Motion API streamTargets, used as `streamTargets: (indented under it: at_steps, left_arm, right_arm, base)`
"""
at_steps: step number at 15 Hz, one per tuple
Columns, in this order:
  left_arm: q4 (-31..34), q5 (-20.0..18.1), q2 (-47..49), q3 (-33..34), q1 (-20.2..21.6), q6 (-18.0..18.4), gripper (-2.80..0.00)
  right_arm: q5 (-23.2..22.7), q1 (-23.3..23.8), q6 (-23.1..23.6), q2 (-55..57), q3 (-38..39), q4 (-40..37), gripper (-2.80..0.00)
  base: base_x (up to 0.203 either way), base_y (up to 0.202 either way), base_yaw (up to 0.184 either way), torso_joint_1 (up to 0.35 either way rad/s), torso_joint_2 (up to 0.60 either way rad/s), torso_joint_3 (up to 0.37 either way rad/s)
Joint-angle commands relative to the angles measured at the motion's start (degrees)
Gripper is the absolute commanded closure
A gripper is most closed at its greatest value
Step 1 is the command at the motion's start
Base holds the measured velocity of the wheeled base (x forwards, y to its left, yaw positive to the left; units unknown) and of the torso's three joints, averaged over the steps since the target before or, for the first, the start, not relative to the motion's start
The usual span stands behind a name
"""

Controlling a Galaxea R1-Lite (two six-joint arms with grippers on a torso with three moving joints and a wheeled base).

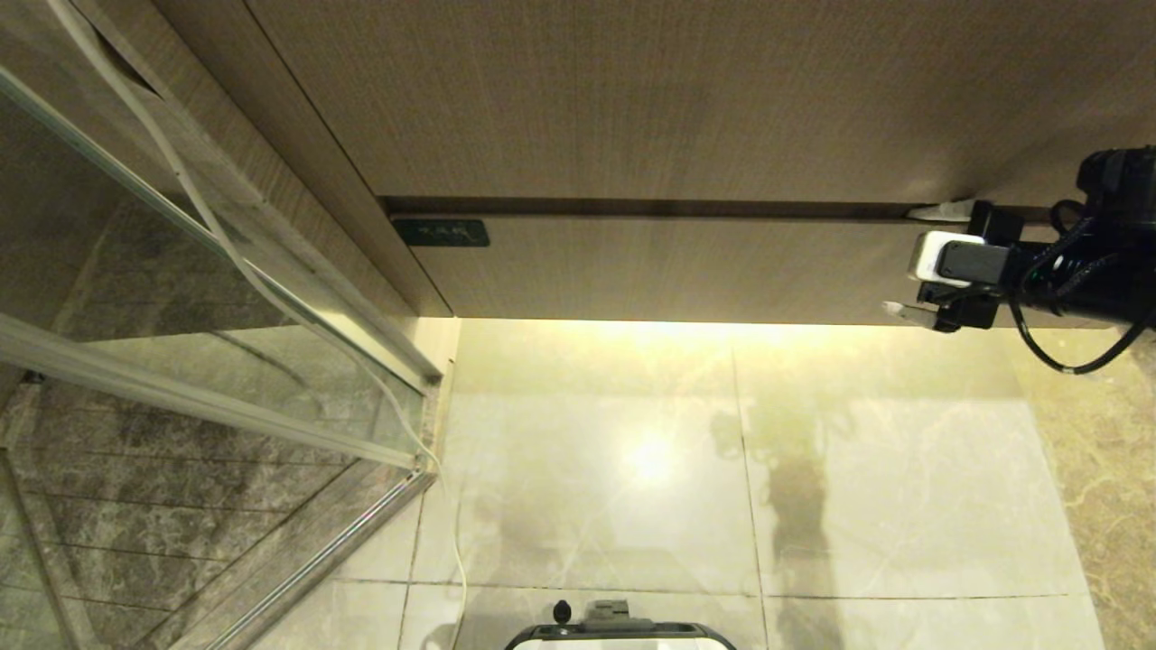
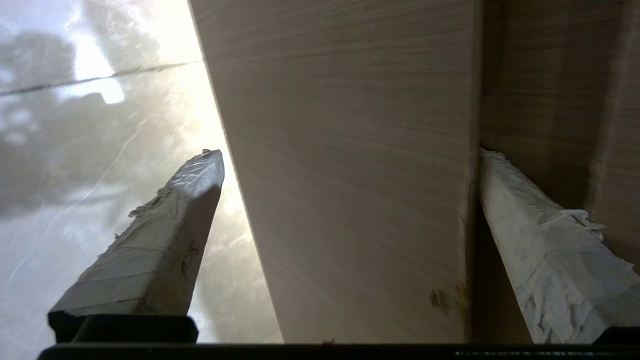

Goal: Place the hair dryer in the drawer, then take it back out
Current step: Pull open the drawer

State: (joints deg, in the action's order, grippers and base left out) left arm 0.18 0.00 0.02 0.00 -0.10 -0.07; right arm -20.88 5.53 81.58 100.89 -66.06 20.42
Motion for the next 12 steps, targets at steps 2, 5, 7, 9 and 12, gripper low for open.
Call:
streamTargets:
  at_steps: [2, 5, 7, 9, 12]
  left_arm:
    - [0.0, 0.0, 0.0, 0.1, 0.0, 0.0, 0.00]
    - [0.0, 0.0, 0.0, 0.1, 0.0, 0.0, 0.00]
    - [0.0, 0.0, 0.0, 0.1, 0.0, 0.0, 0.00]
    - [0.0, 0.0, 0.0, 0.1, 0.0, 0.0, 0.00]
    - [0.0, 0.0, 0.0, 0.1, 0.0, 0.0, 0.00]
  right_arm:
    - [0.4, 0.0, 0.5, 2.2, 0.7, -0.4, -2.80]
    - [0.5, 0.0, 0.5, 1.2, 2.3, -1.5, -2.80]
    - [1.3, 0.0, -0.6, -0.5, 2.6, -6.9, -2.80]
    - [3.5, 0.0, -1.7, -2.4, 2.2, -14.1, -2.80]
    - [8.3, 0.1, -4.7, -5.5, 2.4, -23.0, -2.80]
  base:
    - [0.000, 0.000, 0.000, 0.000, 0.00, 0.000]
    - [0.000, 0.000, 0.000, 0.000, 0.00, 0.000]
    - [0.000, 0.000, 0.000, 0.000, 0.00, 0.000]
    - [0.000, 0.000, 0.000, 0.000, 0.00, 0.000]
    - [0.000, 0.000, 0.000, 0.000, 0.00, 0.000]
